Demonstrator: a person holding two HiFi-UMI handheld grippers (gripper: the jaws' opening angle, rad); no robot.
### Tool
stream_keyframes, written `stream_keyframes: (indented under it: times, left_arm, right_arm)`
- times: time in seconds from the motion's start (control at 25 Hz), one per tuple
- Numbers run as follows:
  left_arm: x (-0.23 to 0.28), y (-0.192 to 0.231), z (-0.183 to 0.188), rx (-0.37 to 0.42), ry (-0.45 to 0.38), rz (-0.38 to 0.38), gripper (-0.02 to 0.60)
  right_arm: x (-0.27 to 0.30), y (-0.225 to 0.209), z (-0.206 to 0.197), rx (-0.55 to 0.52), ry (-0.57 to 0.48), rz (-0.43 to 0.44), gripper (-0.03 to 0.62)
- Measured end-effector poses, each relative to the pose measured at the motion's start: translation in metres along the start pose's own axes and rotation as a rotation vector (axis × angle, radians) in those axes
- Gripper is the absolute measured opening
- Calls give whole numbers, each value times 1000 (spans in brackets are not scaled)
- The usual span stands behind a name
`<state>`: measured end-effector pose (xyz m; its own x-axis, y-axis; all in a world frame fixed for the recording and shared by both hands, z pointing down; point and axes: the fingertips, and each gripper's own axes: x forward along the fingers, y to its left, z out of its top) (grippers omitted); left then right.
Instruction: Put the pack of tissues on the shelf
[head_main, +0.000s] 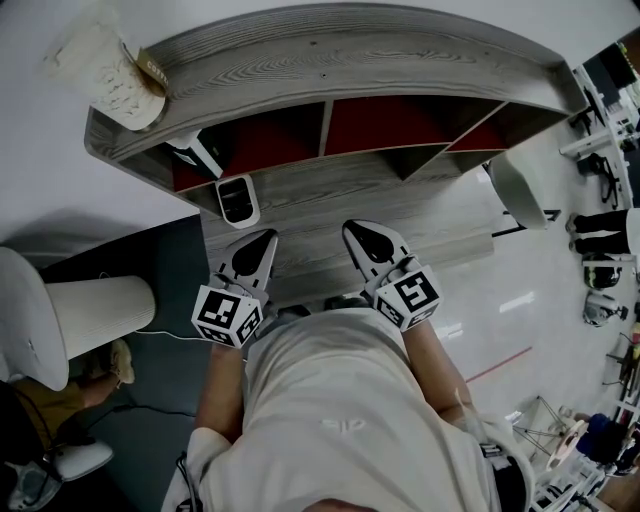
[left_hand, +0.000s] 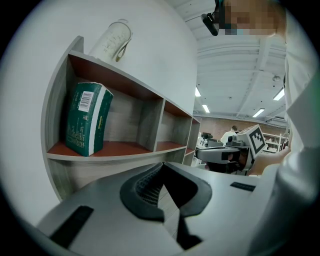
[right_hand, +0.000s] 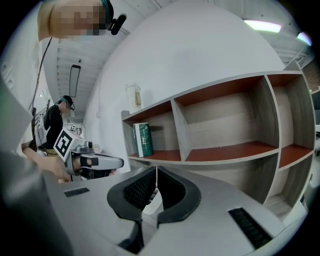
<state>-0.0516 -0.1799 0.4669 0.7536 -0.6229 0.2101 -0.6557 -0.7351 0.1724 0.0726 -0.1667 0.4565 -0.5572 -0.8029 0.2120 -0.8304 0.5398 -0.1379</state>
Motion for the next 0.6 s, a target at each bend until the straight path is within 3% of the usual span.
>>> stream_keyframes:
  times: [0.6]
  left_arm:
    - [-5, 6, 0, 6, 5, -5, 15]
  right_arm:
    - [11, 10, 3, 19, -11, 21, 35]
